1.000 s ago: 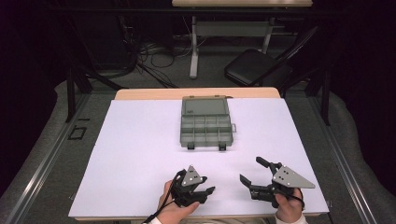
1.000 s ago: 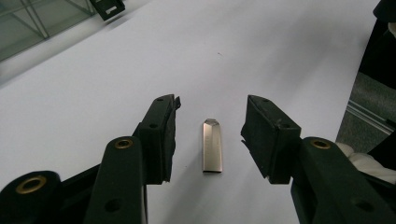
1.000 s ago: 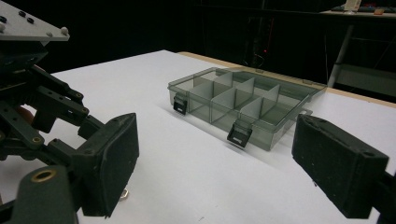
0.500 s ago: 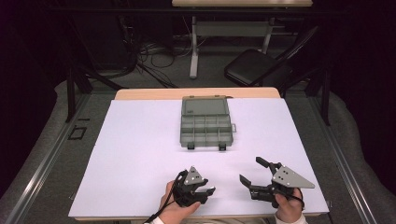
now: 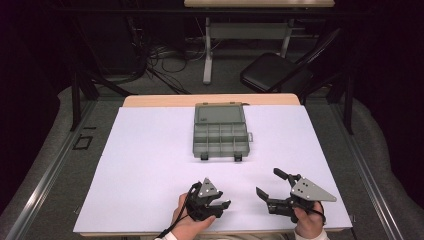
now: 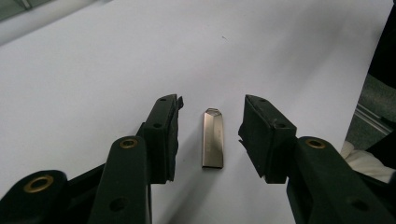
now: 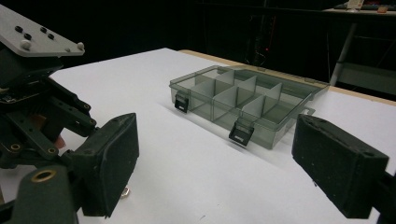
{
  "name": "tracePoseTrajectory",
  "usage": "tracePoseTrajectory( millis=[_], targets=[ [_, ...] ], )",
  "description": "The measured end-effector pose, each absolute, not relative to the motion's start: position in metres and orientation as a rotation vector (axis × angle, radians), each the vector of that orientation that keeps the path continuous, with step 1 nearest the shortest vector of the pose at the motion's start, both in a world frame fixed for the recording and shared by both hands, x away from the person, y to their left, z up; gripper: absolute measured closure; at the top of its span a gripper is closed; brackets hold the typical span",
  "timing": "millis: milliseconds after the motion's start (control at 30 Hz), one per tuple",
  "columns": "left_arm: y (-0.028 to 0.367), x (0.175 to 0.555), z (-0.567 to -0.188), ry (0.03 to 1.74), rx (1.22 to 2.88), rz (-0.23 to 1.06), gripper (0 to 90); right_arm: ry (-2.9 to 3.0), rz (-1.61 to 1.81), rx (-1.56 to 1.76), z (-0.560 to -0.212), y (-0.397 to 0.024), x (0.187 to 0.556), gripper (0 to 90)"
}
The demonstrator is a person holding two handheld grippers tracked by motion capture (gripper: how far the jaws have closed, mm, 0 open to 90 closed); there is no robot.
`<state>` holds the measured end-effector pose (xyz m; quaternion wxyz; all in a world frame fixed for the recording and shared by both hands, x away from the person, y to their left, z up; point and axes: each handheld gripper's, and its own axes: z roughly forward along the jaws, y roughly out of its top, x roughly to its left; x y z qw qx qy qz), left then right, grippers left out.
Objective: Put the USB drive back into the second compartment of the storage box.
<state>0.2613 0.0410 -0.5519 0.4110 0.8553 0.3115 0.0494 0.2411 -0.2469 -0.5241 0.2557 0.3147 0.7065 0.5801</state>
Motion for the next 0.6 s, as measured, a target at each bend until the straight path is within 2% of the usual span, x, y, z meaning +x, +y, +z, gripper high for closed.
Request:
tracePoseTrajectory(
  millis=[600],
  targets=[
    [0.0304,0.2627,-0.5588,0.777,2.214,0.123,66.5,1.925,1.569,0.847,-0.5245,-0.2472,0.2417,14.4]
  ],
)
